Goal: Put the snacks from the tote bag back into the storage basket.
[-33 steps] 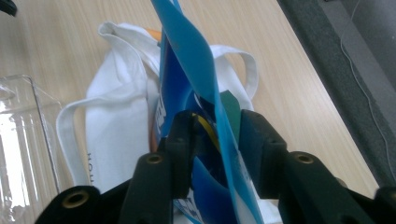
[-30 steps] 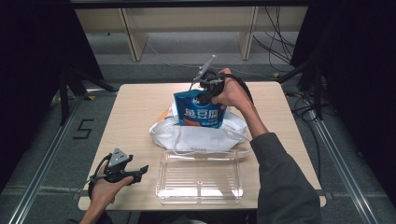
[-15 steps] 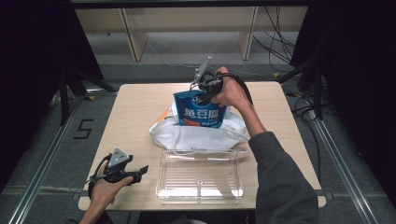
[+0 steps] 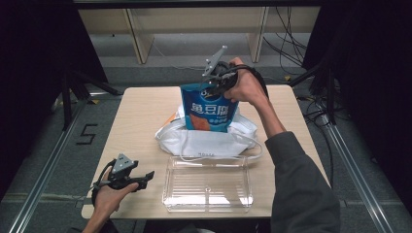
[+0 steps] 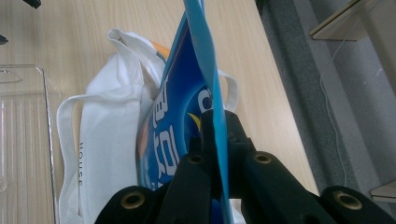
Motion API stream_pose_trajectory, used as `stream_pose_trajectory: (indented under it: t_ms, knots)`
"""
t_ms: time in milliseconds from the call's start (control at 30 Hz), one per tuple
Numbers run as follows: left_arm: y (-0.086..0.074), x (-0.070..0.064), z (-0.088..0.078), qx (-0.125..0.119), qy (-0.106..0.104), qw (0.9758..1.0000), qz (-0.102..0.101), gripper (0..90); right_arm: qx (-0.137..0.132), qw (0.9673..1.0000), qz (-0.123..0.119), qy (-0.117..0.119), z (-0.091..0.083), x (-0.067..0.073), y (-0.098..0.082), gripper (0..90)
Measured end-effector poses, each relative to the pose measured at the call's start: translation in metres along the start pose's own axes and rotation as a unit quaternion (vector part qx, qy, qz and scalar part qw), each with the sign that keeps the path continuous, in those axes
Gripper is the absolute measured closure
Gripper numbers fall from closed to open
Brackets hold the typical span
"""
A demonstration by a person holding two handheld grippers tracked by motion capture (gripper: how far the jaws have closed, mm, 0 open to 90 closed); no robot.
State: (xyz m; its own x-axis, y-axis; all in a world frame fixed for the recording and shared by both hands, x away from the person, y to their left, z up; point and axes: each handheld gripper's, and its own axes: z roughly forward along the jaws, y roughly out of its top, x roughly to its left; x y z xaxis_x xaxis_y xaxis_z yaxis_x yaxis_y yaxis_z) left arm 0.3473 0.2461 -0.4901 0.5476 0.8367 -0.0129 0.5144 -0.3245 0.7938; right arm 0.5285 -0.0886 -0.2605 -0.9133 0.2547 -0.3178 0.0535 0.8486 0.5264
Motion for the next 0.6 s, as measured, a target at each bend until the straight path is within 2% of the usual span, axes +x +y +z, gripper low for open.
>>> stream_pose_trajectory:
  t_ms: [33,67,100,133,167,200,233,267,300,333,367,400,433,467,500,533,567,600]
  knots:
    - [0.000,0.000,0.001,-0.003,-0.001,1.0000,-0.009,23.6,0.000,1.0000,-0.002,-0.002,-0.004,0.000,0.003,90.0]
    - [0.000,0.000,0.000,-0.003,-0.002,1.0000,-0.009,23.5,-0.002,1.0000,-0.006,-0.006,-0.008,0.001,0.006,90.0]
    - [0.001,0.000,0.001,-0.007,0.000,1.0000,-0.002,23.5,-0.003,0.9999,-0.004,-0.011,-0.013,0.001,0.008,90.0]
    - [0.001,0.000,0.001,-0.009,0.000,0.9999,-0.007,23.6,-0.001,0.9999,-0.006,-0.015,-0.017,0.001,0.010,90.0]
    - [0.000,0.001,0.000,0.001,-0.002,1.0000,0.002,23.6,-0.003,0.9996,-0.019,-0.021,-0.022,-0.001,0.013,90.0]
    - [-0.001,-0.002,0.002,-0.012,-0.001,0.9997,-0.022,23.6,-0.005,0.9997,-0.006,-0.024,-0.027,0.001,0.014,90.0]
    - [-0.001,-0.002,0.002,-0.012,-0.002,0.9997,-0.022,23.6,-0.008,0.9997,-0.006,-0.023,-0.032,0.001,0.015,90.0]
    - [-0.001,0.000,0.001,-0.008,0.000,0.9999,-0.014,23.6,-0.013,0.9993,-0.020,-0.029,-0.037,0.000,0.017,90.0]
    - [0.000,0.000,0.000,-0.007,0.001,0.9999,-0.010,23.6,-0.012,0.9995,-0.008,-0.029,-0.042,0.002,0.017,90.0]
    - [0.000,0.000,0.001,-0.010,0.002,0.9999,-0.013,23.6,-0.014,0.9993,-0.018,-0.031,-0.046,0.002,0.018,90.0]
    - [0.000,0.000,0.001,-0.007,0.001,0.9999,-0.008,23.6,-0.015,0.9993,-0.012,-0.031,-0.050,0.004,0.019,90.0]
    - [-0.001,-0.002,0.002,-0.015,0.001,0.9996,-0.024,23.6,-0.017,0.9992,-0.020,-0.030,-0.053,0.004,0.020,90.0]
    - [-0.001,-0.002,0.002,-0.016,0.001,0.9997,-0.020,23.5,-0.016,0.9992,-0.015,-0.032,-0.058,0.008,0.020,90.0]
    - [0.000,0.000,0.000,-0.001,-0.002,1.0000,-0.009,23.5,-0.015,0.9993,-0.013,-0.031,-0.061,0.009,0.021,90.0]
    - [0.000,0.000,0.000,-0.005,0.000,1.0000,-0.004,23.6,-0.019,0.9993,-0.017,-0.027,-0.063,0.010,0.021,90.0]
    - [0.000,0.000,0.001,-0.003,-0.002,1.0000,-0.009,23.6,-0.019,0.9994,-0.009,-0.029,-0.066,0.013,0.020,90.0]
    - [-0.001,-0.002,0.002,-0.016,0.002,0.9997,-0.019,23.6,-0.021,0.9993,-0.014,-0.029,-0.068,0.013,0.020,90.0]
    - [-0.001,-0.001,0.002,-0.012,0.004,0.9998,-0.018,23.6,-0.021,0.9994,-0.013,-0.024,-0.071,0.015,0.020,90.0]
